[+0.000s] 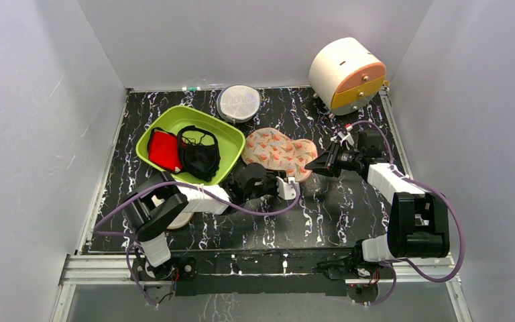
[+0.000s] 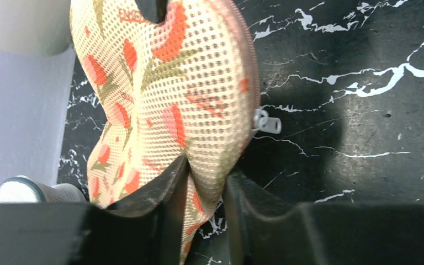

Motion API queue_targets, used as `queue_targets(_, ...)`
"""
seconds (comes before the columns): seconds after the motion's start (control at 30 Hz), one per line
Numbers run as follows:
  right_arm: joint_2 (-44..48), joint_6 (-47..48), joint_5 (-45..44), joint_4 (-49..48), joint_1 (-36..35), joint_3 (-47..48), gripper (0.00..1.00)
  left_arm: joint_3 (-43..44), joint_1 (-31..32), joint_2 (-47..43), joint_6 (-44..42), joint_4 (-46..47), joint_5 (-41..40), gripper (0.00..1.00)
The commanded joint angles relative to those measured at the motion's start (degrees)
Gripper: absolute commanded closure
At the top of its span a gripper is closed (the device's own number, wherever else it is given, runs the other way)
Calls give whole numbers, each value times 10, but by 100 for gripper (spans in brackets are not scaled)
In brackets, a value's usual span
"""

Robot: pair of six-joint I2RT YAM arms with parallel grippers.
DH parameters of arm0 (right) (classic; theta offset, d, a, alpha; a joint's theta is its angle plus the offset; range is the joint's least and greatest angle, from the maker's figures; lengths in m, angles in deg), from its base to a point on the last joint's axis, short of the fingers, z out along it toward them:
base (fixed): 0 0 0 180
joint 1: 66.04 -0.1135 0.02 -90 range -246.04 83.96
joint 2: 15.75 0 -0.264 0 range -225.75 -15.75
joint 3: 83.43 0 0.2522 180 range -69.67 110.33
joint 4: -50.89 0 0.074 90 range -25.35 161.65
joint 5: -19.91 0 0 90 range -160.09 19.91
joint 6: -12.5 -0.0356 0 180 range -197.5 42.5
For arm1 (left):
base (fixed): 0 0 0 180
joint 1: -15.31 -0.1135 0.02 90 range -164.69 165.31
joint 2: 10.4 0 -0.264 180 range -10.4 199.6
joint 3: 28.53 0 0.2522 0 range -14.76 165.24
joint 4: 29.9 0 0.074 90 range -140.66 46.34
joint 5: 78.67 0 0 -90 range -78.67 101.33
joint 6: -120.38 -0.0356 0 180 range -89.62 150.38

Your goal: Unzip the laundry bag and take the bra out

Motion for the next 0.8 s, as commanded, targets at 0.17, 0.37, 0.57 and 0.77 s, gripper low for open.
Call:
queue_targets(0.17, 28, 34, -45, -6, -1, 67, 74, 50, -2, -65, 178, -25, 20, 100)
queue_targets(0.37, 117, 104, -185, 71, -1, 143, 31, 63, -11, -92, 331, -51, -40, 100)
queue_targets(0.57, 168, 256, -262, -66, -106, 111, 19, 140, -40, -76, 501, -156, -74, 100)
queue_targets(0.77, 333, 530, -244, -311, -165, -103, 17, 199, -89, -66, 588, -227, 19, 100)
